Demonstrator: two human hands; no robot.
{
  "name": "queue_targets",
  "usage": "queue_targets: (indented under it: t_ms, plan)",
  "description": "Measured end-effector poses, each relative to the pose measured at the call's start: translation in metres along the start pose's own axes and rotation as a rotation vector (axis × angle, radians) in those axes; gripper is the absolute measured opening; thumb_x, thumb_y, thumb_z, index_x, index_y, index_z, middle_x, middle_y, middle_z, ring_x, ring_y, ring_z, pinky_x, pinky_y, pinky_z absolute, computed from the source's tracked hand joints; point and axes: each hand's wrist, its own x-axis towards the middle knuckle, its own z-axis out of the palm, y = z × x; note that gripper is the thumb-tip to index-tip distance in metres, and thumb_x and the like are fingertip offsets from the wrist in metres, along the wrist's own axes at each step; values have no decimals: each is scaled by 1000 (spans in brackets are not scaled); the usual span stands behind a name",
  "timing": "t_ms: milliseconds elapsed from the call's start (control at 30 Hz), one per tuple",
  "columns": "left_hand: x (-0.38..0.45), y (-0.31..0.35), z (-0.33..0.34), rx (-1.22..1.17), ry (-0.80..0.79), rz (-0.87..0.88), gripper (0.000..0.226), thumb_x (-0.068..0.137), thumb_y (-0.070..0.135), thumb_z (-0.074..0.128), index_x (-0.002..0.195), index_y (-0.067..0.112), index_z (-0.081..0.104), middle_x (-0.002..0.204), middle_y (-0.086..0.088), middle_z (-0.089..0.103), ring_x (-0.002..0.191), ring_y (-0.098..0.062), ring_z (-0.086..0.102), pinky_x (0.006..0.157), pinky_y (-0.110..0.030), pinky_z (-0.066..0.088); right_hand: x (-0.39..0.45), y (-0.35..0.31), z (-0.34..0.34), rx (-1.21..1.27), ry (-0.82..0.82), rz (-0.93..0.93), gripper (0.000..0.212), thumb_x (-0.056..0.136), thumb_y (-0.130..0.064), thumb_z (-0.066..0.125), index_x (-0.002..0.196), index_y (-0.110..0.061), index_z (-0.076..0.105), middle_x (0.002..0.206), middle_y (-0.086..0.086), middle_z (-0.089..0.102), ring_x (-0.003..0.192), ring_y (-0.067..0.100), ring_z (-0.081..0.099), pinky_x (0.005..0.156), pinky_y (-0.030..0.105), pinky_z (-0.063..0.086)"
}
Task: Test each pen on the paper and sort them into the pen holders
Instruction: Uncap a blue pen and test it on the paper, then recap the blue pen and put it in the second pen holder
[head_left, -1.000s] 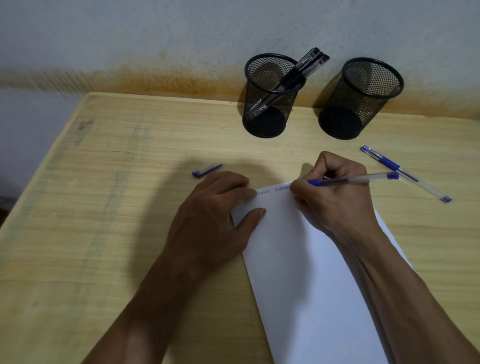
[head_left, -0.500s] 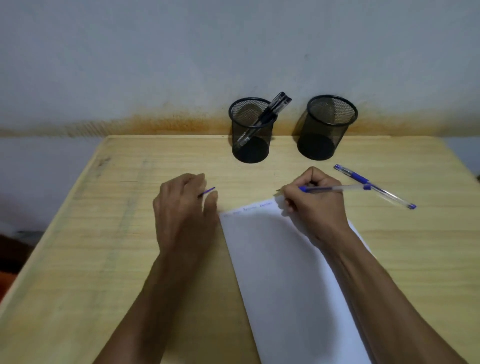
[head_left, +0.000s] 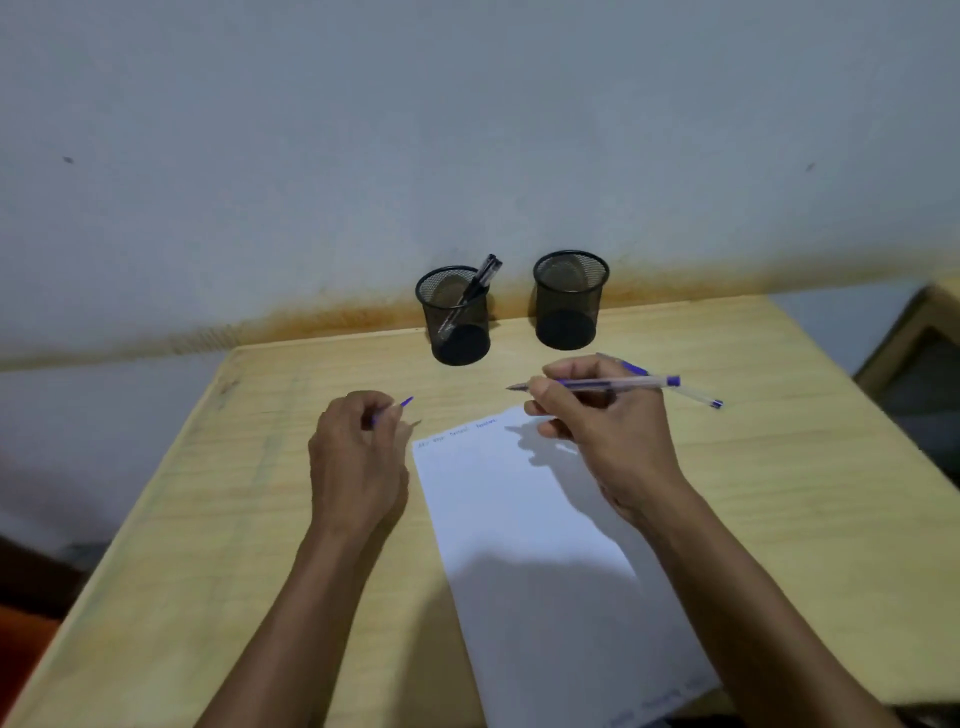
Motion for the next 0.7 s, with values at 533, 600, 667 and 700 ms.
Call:
queue_targets:
  t_ms: [533, 600, 667, 700]
  plan:
    - [-72, 63, -20, -486, -235, 67, 11, 85, 7, 72, 94, 12, 74, 86, 4, 75, 75, -13, 70, 72, -18, 52, -56, -37, -25, -242, -142, -205, 6, 89, -15, 75, 83, -14, 75, 68, -4, 75, 65, 9, 74, 56, 20, 54]
    - [-74, 62, -22, -494, -242, 75, 12, 84, 7, 72, 93, 14, 74, 87, 5, 75, 77, -13, 70, 74, -20, 53, -57, -35, -22, -256, -149, -194, 6, 89, -17, 75, 83, -14, 75, 67, -5, 75, 64, 9, 73, 57, 19, 53]
    - [-77, 63, -24, -503, -253, 101, 15, 83, 6, 72, 91, 18, 75, 88, 6, 75, 81, -14, 70, 76, -22, 53, -58, -30, -19, -280, -167, -189, 7, 89, -20, 76, 84, -16, 76, 69, -7, 75, 67, 9, 73, 58, 20, 54]
    - [-79, 63, -25, -511, -258, 111, 17, 82, 6, 73, 90, 21, 76, 88, 6, 76, 82, -14, 70, 76, -22, 54, -59, -28, -18, -301, -178, -193, 6, 88, -22, 76, 84, -19, 77, 73, -8, 75, 70, 10, 73, 60, 23, 55]
